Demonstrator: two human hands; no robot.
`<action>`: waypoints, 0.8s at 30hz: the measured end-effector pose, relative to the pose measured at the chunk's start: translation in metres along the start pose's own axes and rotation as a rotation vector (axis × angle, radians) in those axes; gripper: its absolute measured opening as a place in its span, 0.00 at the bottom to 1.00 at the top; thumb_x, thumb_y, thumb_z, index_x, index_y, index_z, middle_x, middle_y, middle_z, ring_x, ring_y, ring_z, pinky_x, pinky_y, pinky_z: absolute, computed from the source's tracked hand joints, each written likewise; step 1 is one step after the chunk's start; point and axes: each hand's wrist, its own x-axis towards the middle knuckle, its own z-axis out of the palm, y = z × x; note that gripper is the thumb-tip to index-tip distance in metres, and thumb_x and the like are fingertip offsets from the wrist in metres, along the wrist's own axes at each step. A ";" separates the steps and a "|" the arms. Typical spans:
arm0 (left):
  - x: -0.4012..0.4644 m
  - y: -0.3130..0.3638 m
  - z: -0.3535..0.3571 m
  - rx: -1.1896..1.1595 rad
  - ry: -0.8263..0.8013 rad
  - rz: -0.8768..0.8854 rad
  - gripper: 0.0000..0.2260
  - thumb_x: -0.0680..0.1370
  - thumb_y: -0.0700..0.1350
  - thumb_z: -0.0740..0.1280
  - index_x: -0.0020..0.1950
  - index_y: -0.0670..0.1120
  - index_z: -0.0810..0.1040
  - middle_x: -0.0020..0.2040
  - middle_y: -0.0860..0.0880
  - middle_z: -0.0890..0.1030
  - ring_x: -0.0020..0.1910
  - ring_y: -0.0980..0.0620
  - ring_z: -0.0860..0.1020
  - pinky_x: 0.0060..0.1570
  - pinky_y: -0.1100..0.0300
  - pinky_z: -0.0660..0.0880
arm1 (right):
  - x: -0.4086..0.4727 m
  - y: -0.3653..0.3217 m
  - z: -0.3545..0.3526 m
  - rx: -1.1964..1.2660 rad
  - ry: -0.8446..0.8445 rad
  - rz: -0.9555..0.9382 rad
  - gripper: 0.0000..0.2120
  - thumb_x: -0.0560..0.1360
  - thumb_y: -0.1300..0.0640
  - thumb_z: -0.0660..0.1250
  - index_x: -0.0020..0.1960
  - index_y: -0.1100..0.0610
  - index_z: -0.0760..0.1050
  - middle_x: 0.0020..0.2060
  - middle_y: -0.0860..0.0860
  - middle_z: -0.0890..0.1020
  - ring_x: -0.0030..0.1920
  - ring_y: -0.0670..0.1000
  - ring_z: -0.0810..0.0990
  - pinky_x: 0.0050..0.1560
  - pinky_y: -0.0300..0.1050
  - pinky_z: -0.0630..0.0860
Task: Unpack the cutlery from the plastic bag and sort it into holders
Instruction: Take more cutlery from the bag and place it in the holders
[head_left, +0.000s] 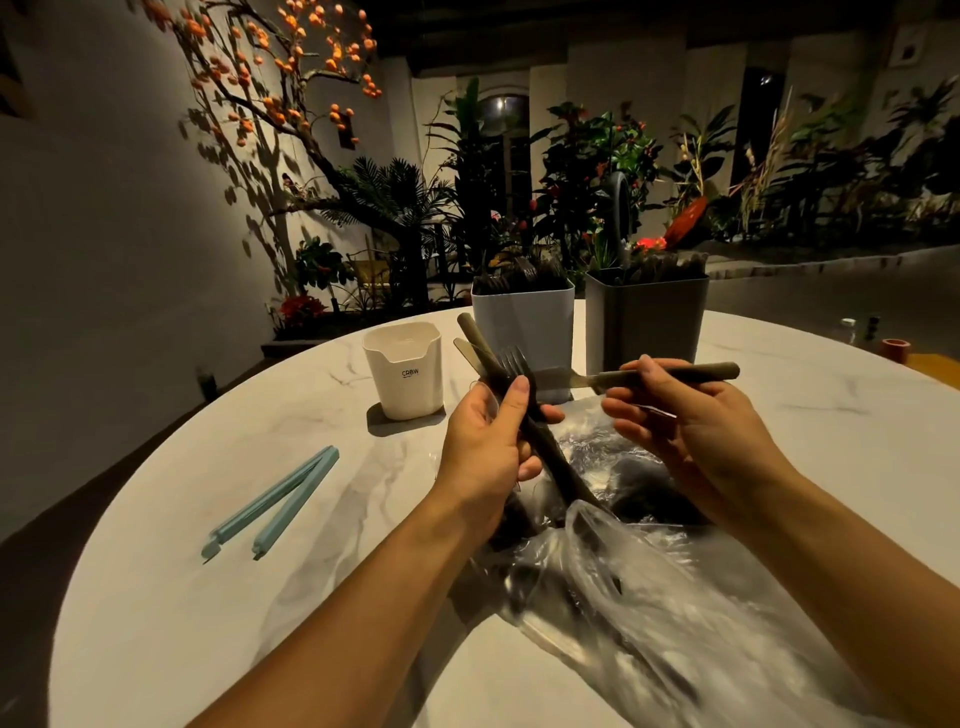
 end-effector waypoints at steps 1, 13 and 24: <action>-0.001 0.000 0.000 0.007 0.002 0.002 0.06 0.84 0.45 0.60 0.56 0.44 0.74 0.40 0.43 0.83 0.21 0.59 0.70 0.21 0.68 0.67 | 0.000 0.000 -0.001 0.025 0.002 0.014 0.10 0.78 0.56 0.65 0.55 0.62 0.79 0.44 0.59 0.86 0.43 0.54 0.87 0.39 0.41 0.83; 0.006 0.000 -0.005 -0.014 0.142 -0.005 0.09 0.81 0.46 0.66 0.51 0.40 0.78 0.32 0.50 0.81 0.26 0.58 0.74 0.24 0.68 0.70 | 0.001 0.002 -0.005 0.003 -0.128 0.191 0.20 0.82 0.49 0.56 0.56 0.61 0.81 0.42 0.56 0.86 0.37 0.51 0.83 0.36 0.41 0.79; 0.008 0.001 -0.009 -0.114 0.180 -0.008 0.16 0.82 0.50 0.63 0.56 0.37 0.79 0.32 0.47 0.80 0.21 0.58 0.65 0.22 0.68 0.66 | 0.000 0.009 -0.002 -0.612 -0.312 0.107 0.10 0.77 0.63 0.67 0.53 0.52 0.82 0.38 0.49 0.86 0.37 0.50 0.84 0.37 0.40 0.80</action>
